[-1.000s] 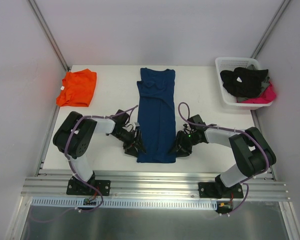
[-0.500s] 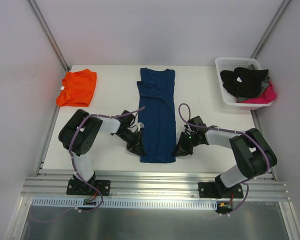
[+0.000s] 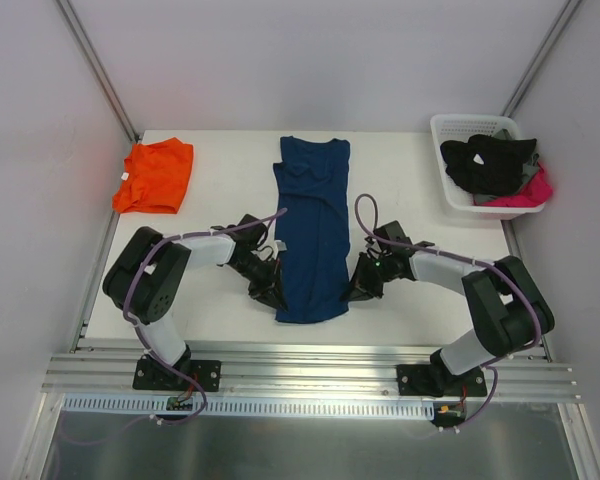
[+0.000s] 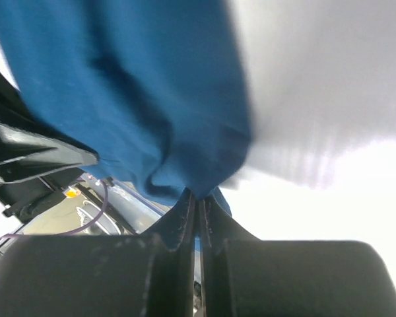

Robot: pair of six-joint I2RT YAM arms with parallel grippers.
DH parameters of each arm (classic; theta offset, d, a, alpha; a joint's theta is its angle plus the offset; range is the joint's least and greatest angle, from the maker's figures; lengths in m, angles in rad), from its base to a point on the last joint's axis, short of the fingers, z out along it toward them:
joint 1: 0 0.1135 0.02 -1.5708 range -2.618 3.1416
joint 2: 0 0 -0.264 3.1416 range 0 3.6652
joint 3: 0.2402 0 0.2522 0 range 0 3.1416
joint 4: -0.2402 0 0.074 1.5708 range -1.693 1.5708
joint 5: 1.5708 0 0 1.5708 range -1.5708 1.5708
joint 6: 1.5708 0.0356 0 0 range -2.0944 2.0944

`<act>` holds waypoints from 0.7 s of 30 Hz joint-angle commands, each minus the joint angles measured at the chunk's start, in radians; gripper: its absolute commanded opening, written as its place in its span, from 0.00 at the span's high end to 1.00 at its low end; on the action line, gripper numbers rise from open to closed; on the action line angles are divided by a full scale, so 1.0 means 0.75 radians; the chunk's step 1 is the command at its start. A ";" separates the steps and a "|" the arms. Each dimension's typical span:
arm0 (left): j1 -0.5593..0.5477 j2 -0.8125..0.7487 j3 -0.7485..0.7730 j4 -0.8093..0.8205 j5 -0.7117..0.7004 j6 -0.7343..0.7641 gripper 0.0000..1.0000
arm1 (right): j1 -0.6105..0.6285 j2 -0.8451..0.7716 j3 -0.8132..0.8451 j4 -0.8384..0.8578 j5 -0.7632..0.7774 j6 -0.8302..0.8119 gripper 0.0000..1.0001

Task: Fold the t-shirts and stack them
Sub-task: Fold the tshirt

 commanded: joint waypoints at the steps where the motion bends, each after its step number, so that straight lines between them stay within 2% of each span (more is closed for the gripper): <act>1: 0.009 -0.079 0.057 -0.080 -0.016 0.090 1.00 | -0.009 -0.072 0.083 -0.013 0.001 -0.047 0.99; 13: 0.038 -0.075 0.286 -0.197 -0.126 0.248 1.00 | -0.015 -0.134 0.228 -0.074 0.033 -0.153 0.99; 21: 0.146 -0.086 0.413 -0.291 -0.196 0.330 1.00 | -0.105 -0.119 0.357 -0.113 0.058 -0.196 1.00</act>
